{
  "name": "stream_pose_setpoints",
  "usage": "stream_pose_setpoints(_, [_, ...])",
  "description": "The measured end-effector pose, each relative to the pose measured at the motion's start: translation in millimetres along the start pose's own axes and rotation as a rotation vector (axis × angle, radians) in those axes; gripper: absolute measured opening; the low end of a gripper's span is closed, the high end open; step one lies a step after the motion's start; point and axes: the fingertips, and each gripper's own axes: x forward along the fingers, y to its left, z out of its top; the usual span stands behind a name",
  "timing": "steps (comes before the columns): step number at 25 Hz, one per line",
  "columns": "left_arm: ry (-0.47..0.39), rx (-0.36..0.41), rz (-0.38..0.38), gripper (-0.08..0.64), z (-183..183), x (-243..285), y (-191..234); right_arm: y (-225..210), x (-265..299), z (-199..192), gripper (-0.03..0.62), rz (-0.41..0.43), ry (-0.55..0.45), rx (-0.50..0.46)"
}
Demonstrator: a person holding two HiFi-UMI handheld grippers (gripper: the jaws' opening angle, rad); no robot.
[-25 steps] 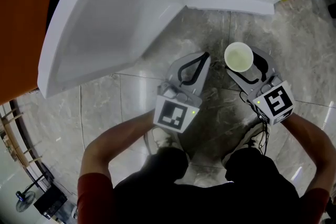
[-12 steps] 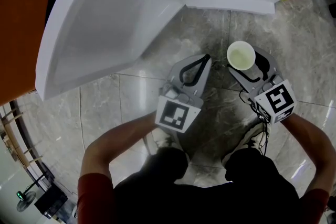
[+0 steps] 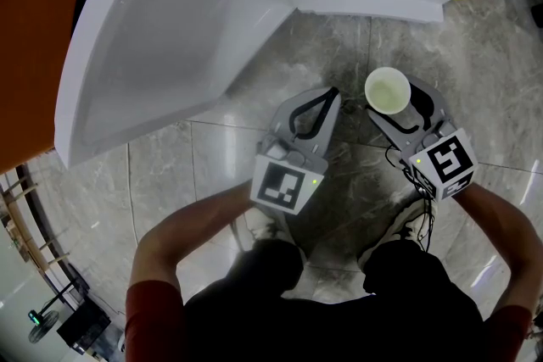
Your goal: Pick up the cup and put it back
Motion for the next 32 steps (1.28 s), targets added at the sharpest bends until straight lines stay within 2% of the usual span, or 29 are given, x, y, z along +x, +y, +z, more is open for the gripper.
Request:
stream_pose_setpoints(15, [-0.003,-0.033,0.035,0.002,0.4,9.8,13.7,-26.5,10.1,17.0,0.305,-0.034,-0.027,-0.014])
stream_pose_setpoints(27, [-0.001,-0.030,0.113,0.002,2.1,22.1,40.3,-61.0,27.7,50.8,0.305,-0.079,-0.095,-0.019])
stream_pose_setpoints(32, [0.018,-0.020,0.137,0.002,-1.4,25.3,47.7,-79.9,38.1,79.2,0.305,-0.108,-0.170,-0.039])
